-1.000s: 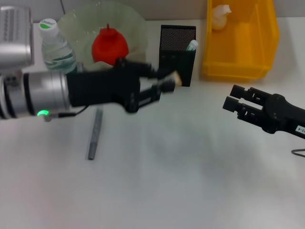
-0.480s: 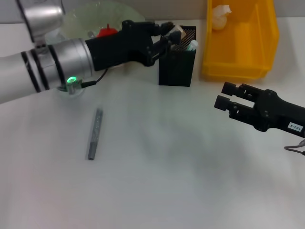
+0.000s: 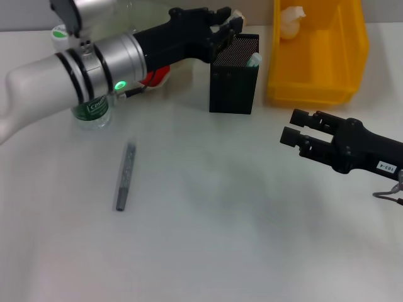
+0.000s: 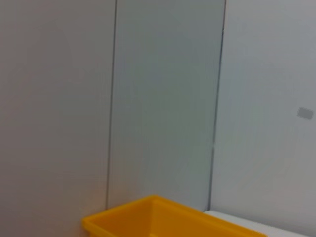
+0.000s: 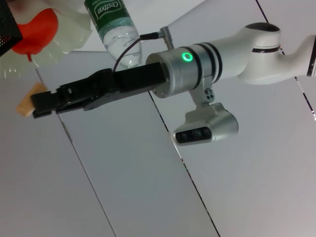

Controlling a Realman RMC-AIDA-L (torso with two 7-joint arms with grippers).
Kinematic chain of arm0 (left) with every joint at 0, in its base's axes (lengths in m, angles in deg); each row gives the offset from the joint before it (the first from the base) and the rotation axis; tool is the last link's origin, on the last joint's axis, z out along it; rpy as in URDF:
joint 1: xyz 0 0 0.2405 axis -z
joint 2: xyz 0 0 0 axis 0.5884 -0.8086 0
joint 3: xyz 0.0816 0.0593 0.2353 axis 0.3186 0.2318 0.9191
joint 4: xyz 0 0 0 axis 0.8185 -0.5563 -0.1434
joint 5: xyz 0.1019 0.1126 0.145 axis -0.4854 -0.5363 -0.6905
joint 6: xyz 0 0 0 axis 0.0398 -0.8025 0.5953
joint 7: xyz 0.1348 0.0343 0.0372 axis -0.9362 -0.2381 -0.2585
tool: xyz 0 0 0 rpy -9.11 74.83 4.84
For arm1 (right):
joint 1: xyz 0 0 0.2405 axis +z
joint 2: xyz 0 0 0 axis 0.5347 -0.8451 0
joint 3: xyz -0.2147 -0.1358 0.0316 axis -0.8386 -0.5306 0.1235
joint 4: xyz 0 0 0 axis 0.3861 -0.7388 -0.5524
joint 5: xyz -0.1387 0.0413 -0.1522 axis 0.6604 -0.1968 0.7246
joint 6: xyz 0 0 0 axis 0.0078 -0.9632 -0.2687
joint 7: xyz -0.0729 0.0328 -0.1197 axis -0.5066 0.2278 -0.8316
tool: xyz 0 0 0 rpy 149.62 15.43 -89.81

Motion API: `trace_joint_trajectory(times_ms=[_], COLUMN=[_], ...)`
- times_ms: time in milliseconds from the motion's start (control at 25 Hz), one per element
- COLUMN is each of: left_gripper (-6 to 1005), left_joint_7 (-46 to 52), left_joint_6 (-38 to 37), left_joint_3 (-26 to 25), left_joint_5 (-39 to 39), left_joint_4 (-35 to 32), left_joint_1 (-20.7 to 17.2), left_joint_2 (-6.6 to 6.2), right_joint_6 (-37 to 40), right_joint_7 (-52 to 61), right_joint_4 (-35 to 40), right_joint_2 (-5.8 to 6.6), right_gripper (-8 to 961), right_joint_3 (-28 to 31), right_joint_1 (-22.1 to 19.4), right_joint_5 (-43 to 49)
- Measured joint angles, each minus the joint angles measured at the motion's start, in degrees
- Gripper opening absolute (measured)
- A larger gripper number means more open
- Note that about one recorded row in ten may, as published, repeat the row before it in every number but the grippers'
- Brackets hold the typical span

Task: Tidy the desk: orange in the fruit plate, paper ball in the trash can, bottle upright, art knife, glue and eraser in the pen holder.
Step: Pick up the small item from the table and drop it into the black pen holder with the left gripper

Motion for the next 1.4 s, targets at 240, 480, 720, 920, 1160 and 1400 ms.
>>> trace_joint_trajectory(times_ms=[240,480,720,920,1160,1400], left_gripper=[269,271,272,273,274,275], left_joint_7=[-2.25,-3.62,-3.69,-3.69,-3.69,-3.69], left_joint_6=[4.93,5.86,6.05,6.15,6.54,6.78], left_joint_3=[6.45,9.74,9.82,9.85,9.88,9.97], left_joint_5=[7.06,11.03,11.13,11.4,12.03,12.07], left_joint_4=[0.74,0.87,1.06,1.07,1.07,1.07], left_joint_1=[1.61,2.37,2.77,2.79,2.83,2.91], left_joint_2=[0.0,0.0,0.0,0.0,-0.01,0.0], right_joint_6=[-0.01,-0.09,-0.22,-0.4,-0.41,-0.41], right_joint_7=[-0.42,-0.46,-1.22,-1.28,-1.42,-1.86], right_joint_4=[0.07,0.09,0.08,0.08,0.08,0.08], right_joint_2=[-0.58,-0.76,-1.03,-1.14,-1.13,-1.0], right_gripper=[640,640,640,640,639,639], right_joint_3=[0.0,0.0,0.11,0.02,-0.01,-0.01], right_joint_1=[0.03,0.03,0.14,0.3,0.29,0.29], right_joint_5=[0.2,0.72,0.74,0.88,0.9,0.9])
